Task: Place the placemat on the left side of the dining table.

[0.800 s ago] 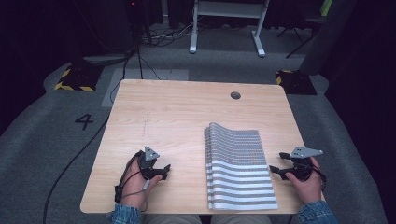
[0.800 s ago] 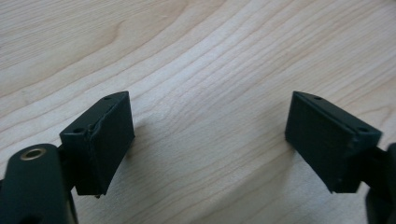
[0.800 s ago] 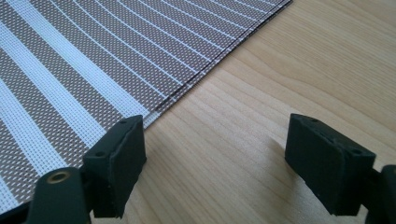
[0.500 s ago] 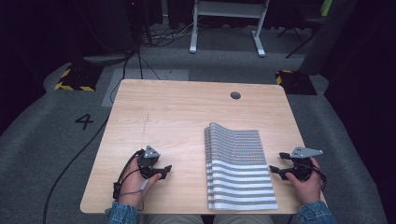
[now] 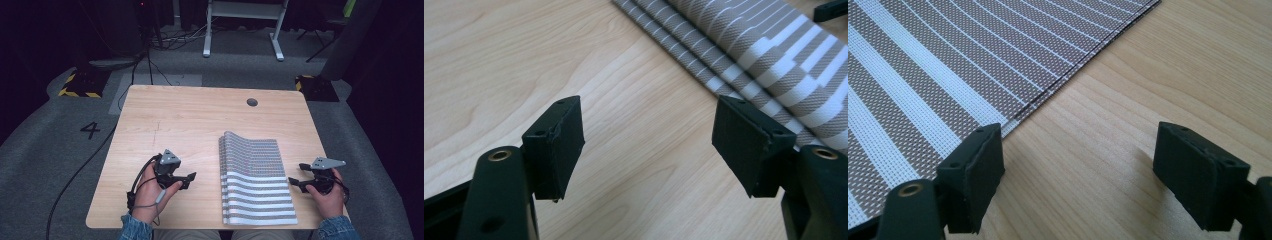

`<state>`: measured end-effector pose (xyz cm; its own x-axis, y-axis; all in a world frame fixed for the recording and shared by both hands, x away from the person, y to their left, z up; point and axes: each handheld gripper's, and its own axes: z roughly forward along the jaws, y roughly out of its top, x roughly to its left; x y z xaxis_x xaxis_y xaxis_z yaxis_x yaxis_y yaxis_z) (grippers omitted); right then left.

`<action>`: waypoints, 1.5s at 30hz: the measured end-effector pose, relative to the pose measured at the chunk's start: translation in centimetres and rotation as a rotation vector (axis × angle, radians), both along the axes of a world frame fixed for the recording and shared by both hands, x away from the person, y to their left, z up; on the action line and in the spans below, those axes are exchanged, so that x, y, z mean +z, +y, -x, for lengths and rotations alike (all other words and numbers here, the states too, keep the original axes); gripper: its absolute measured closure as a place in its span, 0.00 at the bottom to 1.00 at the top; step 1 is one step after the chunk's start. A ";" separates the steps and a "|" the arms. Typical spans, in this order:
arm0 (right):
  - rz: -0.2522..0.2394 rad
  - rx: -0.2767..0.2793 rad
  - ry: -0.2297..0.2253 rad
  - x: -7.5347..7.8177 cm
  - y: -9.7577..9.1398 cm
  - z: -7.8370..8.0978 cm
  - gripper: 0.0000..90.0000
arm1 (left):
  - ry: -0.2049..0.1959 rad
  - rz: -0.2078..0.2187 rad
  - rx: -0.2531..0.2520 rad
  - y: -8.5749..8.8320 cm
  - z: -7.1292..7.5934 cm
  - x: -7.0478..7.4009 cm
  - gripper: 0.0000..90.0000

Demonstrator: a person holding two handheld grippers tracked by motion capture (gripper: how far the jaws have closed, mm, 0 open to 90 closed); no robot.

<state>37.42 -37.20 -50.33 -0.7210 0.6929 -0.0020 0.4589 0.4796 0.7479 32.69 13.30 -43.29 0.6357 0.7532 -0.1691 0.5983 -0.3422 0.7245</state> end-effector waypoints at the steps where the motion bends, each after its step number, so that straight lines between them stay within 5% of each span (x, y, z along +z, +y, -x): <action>1: 0.000 0.000 0.000 0.0 0.0 0.0 0.23 | -0.004 0.009 -0.010 -0.4 0.1 0.2 0.33; 6: 0.000 -0.001 0.000 0.0 0.0 0.0 0.23 | -0.019 0.063 -0.054 -2.7 0.1 0.5 0.35; 15: 0.004 0.031 0.008 -0.1 0.2 0.0 0.14 | -0.039 0.099 -0.100 -6.7 -0.6 -0.3 0.35; 24: 0.014 0.047 0.011 -0.1 0.3 0.0 0.12 | 0.004 0.113 -0.130 -9.6 -1.6 -2.2 0.35; 30: 0.017 0.049 0.010 -0.1 0.3 0.0 0.12 | 0.072 0.136 -0.161 -10.9 -2.1 -3.9 0.33; 32: 0.016 0.049 0.010 -0.1 0.3 0.0 0.12 | 0.081 0.126 -0.174 -11.2 -2.2 -4.3 0.31; 36: 0.014 0.048 0.011 -0.1 0.3 0.0 0.12 | 0.025 0.116 -0.207 -12.2 -1.6 -3.7 0.32; 38: 0.014 0.048 0.011 -0.1 0.3 -0.1 0.12 | 0.028 0.121 -0.213 -12.8 -1.6 -3.6 0.32; 41: 0.013 0.045 0.011 -0.1 0.3 -0.1 0.12 | 0.044 0.081 -0.219 -13.2 -1.8 -3.9 0.31; 43: 0.012 0.044 0.011 -0.1 0.4 0.0 0.12 | 0.117 0.068 -0.223 -13.5 -2.3 -4.7 0.33; 45: 0.012 0.044 0.011 -0.1 0.4 0.0 0.12 | 0.127 0.072 -0.219 -13.6 -2.4 -4.9 0.35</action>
<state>37.47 -36.84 -50.44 -0.7508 0.6605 -0.0018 0.4456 0.5085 0.7368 35.07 -0.31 -48.22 0.7525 0.5831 -0.3064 0.6034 -0.4237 0.6755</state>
